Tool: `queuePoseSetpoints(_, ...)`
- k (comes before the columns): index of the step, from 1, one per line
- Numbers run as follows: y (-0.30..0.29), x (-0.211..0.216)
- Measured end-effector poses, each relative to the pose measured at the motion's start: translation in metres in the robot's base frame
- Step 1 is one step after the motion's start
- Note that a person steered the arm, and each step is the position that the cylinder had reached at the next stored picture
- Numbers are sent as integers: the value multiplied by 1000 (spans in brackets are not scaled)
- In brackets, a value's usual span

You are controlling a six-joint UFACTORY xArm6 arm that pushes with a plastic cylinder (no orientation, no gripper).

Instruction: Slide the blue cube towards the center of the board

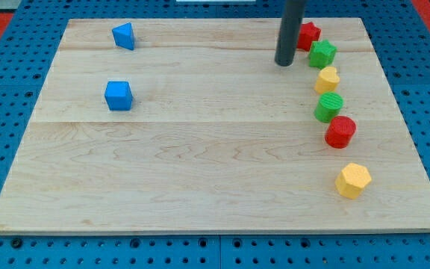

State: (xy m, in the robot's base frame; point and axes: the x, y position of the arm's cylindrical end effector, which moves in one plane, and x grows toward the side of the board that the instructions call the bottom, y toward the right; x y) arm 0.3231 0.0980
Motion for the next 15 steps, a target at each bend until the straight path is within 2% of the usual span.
queuePoseSetpoints(1,-32,64)
queuePoseSetpoints(2,-62,109)
queuePoseSetpoints(6,-174,168)
queuePoseSetpoints(10,-317,170)
queuePoseSetpoints(14,-287,76)
queuePoseSetpoints(15,-270,78)
